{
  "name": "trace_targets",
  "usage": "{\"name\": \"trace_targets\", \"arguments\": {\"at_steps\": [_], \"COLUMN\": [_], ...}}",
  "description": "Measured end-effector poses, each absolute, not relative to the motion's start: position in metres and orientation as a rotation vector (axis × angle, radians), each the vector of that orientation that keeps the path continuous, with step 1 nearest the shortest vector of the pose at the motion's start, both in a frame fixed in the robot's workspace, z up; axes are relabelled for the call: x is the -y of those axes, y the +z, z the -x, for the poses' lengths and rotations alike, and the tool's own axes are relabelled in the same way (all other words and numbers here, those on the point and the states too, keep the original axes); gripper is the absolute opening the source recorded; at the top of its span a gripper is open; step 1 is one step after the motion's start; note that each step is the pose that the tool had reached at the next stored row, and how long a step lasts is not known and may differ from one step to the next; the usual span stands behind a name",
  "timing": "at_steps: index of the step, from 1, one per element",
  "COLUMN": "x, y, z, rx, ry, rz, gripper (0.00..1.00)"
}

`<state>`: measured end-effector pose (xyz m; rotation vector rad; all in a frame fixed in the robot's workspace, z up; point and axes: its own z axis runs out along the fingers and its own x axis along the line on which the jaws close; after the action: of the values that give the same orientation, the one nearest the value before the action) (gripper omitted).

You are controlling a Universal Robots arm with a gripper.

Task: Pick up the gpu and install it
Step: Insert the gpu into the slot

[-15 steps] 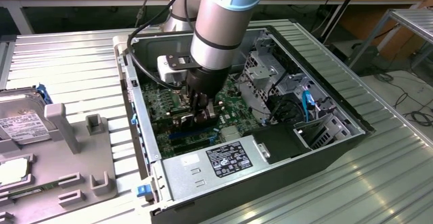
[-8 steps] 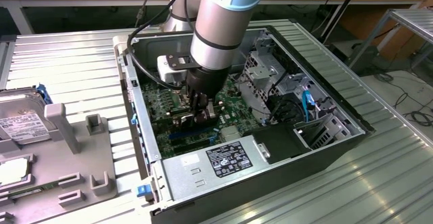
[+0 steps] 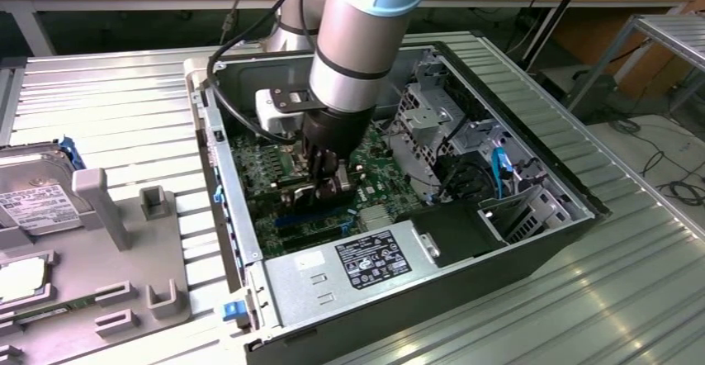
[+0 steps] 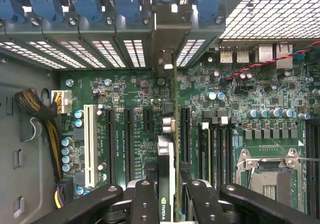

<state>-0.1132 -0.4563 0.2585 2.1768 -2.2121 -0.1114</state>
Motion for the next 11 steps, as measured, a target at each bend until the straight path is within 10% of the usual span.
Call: {"name": "trace_targets", "arguments": {"at_steps": [11], "x": [0.4593], "y": [0.2616], "z": [0.1132], "rx": [2.208], "ry": [-0.112], "rz": [-2.182], "gripper": [0.27]}}
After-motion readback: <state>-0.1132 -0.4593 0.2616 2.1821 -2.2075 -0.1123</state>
